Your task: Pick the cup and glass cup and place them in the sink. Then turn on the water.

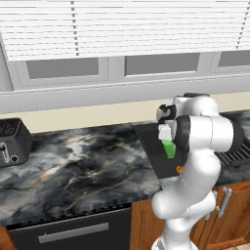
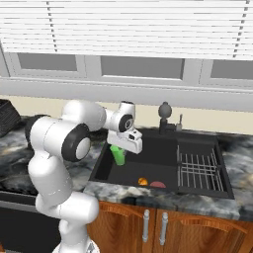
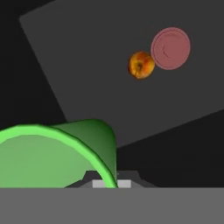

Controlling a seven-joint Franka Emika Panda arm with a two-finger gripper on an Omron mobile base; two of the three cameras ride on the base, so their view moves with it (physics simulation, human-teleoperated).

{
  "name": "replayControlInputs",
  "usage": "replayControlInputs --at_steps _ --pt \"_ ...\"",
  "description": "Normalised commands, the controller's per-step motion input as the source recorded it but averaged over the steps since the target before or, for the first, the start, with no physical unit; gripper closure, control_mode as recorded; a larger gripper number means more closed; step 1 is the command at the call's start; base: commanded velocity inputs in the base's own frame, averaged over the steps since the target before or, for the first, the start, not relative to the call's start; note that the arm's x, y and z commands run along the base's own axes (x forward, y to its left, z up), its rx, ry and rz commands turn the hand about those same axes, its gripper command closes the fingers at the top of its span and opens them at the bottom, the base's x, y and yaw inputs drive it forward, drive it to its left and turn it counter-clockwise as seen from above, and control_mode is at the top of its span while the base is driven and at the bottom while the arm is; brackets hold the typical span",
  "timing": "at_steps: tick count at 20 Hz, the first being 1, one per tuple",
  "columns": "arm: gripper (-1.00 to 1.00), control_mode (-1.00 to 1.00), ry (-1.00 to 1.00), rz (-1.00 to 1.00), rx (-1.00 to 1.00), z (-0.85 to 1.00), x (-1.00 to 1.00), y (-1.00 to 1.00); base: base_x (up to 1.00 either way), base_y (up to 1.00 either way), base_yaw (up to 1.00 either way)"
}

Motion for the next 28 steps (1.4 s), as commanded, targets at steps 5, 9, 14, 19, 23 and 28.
replayControlInputs --at_steps 5,9,14,19,23,28 --pt "1.0 -1.0 0.0 0.0 0.04 -0.6 0.0 -0.08 0.0 0.0 0.0" --pt "1.0 -1.0 0.0 0.0 0.0 -0.66 0.0 0.0 0.0 0.0 0.0" --pt "1.0 -1.0 -0.01 0.0 0.0 -0.41 0.05 0.0 0.0 0.0 0.0" --pt "1.0 -1.0 0.0 0.0 0.0 -0.21 0.29 0.0 0.0 0.0 0.0" --pt "1.0 -1.0 0.0 0.0 0.0 -0.24 0.21 0.02 0.0 0.0 0.0" --pt "1.0 -1.0 -0.03 0.0 0.0 -0.23 0.16 0.04 0.0 0.0 0.0"
